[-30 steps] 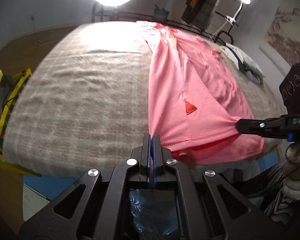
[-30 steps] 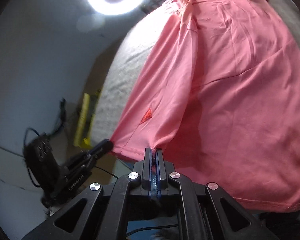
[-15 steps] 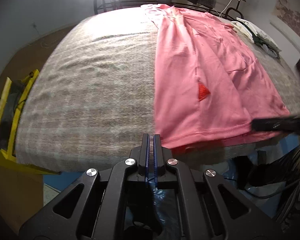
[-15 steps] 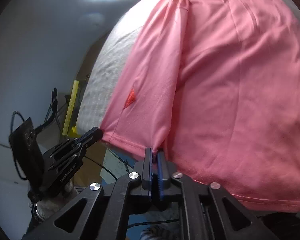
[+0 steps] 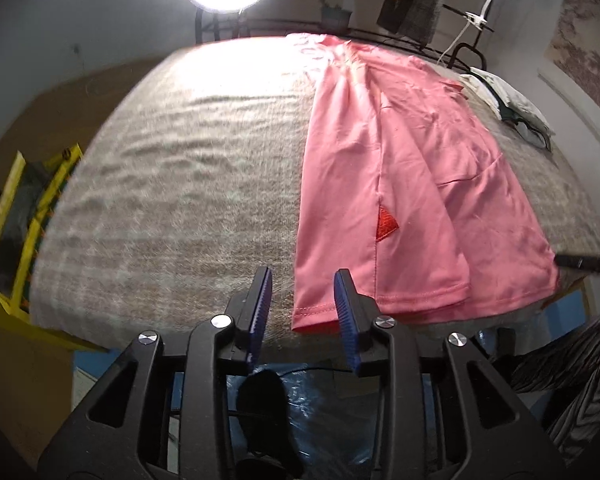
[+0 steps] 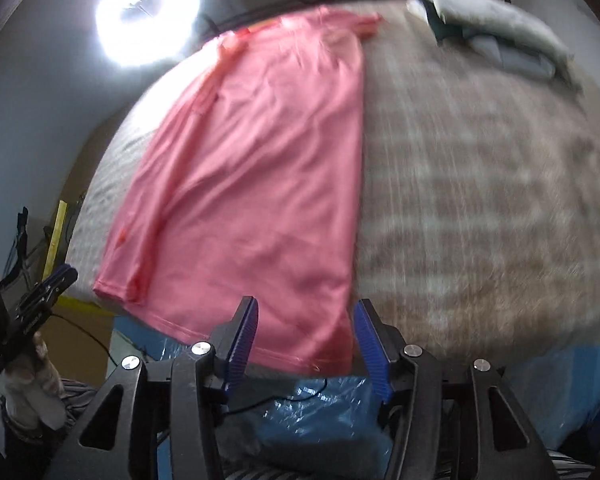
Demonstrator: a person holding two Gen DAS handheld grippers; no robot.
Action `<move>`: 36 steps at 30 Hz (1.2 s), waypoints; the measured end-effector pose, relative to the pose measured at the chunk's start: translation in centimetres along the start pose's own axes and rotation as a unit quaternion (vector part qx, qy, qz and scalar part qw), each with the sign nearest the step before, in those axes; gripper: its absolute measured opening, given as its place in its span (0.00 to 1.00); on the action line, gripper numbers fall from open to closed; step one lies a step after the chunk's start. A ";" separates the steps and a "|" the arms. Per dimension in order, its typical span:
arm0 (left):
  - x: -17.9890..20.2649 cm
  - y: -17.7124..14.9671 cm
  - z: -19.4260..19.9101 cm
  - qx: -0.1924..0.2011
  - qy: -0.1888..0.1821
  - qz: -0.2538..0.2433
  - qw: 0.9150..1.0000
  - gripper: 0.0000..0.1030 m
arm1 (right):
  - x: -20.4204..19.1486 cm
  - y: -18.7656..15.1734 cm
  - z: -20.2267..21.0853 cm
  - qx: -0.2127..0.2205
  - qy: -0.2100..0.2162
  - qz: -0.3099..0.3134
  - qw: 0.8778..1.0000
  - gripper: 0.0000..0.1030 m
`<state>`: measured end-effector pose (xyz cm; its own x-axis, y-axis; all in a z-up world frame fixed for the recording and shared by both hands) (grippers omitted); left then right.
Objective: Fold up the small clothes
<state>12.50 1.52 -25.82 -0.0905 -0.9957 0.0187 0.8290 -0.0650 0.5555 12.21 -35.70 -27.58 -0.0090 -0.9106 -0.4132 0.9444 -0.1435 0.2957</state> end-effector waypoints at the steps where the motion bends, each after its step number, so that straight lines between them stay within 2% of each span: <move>1: -0.1 0.1 -0.5 -0.008 0.000 0.002 1.000 0.40 | 0.5 -0.2 -0.5 -0.008 -0.005 -0.001 1.000 0.49; 2: -0.1 0.2 -1.0 -0.015 0.000 0.003 1.000 0.42 | 0.6 -0.6 -1.2 -0.016 -0.006 -0.002 1.000 0.39; 3: -0.1 0.2 -1.3 -0.019 0.000 0.004 1.000 0.44 | 0.8 -0.9 -1.8 -0.024 -0.002 -0.003 1.000 0.37; 4: 0.0 0.2 -2.1 -0.031 -0.005 0.008 0.999 0.44 | 0.8 -0.8 -1.9 -0.015 -0.006 0.003 1.000 0.29; 5: 0.0 0.1 -2.8 -0.043 -0.009 0.013 0.999 0.44 | 0.9 -0.8 -2.0 -0.016 -0.011 0.009 1.000 0.14; 7: -0.1 0.0 -3.8 -0.057 -0.014 0.022 0.998 0.44 | 1.1 -0.7 -2.2 -0.018 -0.006 0.008 1.000 0.00; 8: 0.0 0.0 -4.4 -0.065 -0.017 0.026 0.997 0.43 | 1.4 -0.7 -2.3 -0.019 0.001 0.002 1.000 0.00; 9: 0.2 -0.1 -4.8 -0.069 -0.024 0.029 0.997 0.26 | 1.6 -0.6 -2.3 -0.019 0.006 -0.004 1.000 0.00; 10: 0.4 -0.1 -4.9 -0.065 -0.017 0.025 0.997 0.01 | 1.5 -0.3 -2.3 -0.019 0.008 -0.006 1.000 0.00; 11: 0.6 0.0 -4.9 -0.064 -0.013 0.018 0.998 0.00 | 1.5 -0.4 -1.8 -0.015 0.008 -0.003 1.000 0.00; 13: 0.5 -0.1 -4.3 -0.058 -0.011 0.020 0.998 0.00 | 1.2 -0.3 -0.7 -0.004 -0.001 0.010 1.000 0.00; 17: -0.6 -0.5 -3.4 -0.048 0.024 0.011 0.998 0.00 | 1.4 0.2 2.4 0.029 -0.027 0.027 0.999 0.00; 19: -1.1 -0.8 -3.2 -0.055 0.020 0.022 0.998 0.00 | 1.9 0.1 2.4 0.019 -0.039 0.038 0.998 0.00; 21: -1.4 -0.5 -2.4 -0.043 0.024 0.023 0.999 0.00 | 1.6 -0.4 1.8 -0.010 -0.029 0.057 0.998 0.00; 22: -1.4 -0.3 -2.1 -0.039 0.023 0.022 0.999 0.00 | 1.5 -0.5 1.7 -0.019 -0.027 0.061 0.998 0.10; 23: -1.3 0.2 -1.6 -0.034 0.019 0.020 0.999 0.00 | 1.1 -0.4 1.6 -0.024 -0.033 0.067 0.997 0.28; 25: -1.1 1.5 -0.7 -0.025 0.007 0.012 1.000 0.04 | 0.2 -0.2 2.1 -0.011 -0.052 0.089 0.995 0.31; 26: -0.9 2.4 -0.3 -0.021 -0.001 0.009 1.000 0.07 | -0.5 0.2 2.6 -0.004 -0.058 0.104 0.993 0.31; 28: -0.8 4.8 0.4 -0.011 -0.021 0.003 1.000 0.21 | -2.0 1.7 3.4 0.009 -0.045 0.124 0.991 0.31; 32: -0.6 10.9 0.2 0.014 -0.027 -0.030 0.999 0.22 | -5.0 7.0 5.1 0.046 0.005 0.135 0.990 0.34; 34: -0.4 13.5 -0.5 0.021 -0.027 -0.046 0.998 0.32 | -6.4 9.5 4.9 0.058 0.035 0.123 0.990 0.35; 36: -0.7 16.9 -1.9 0.028 -0.035 -0.055 0.998 0.34 | -7.9 11.4 4.2 0.063 0.065 0.106 0.990 0.36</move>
<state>27.61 0.98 -18.08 -0.2185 -0.9758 0.0113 0.7801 -0.1677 0.6028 21.67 -31.83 -17.32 0.2358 -0.8687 -0.4356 0.8723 -0.0084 0.4890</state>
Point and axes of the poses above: each gripper's, at about its wrist camera, not at the fingertips, and z roughly against the way its jaws point, x to its right, y to its top, the point moved 3 cm from there along -z, roughly the way its jaws point, and after that the axes turned 6 degrees about y, right-handed, at the moved point
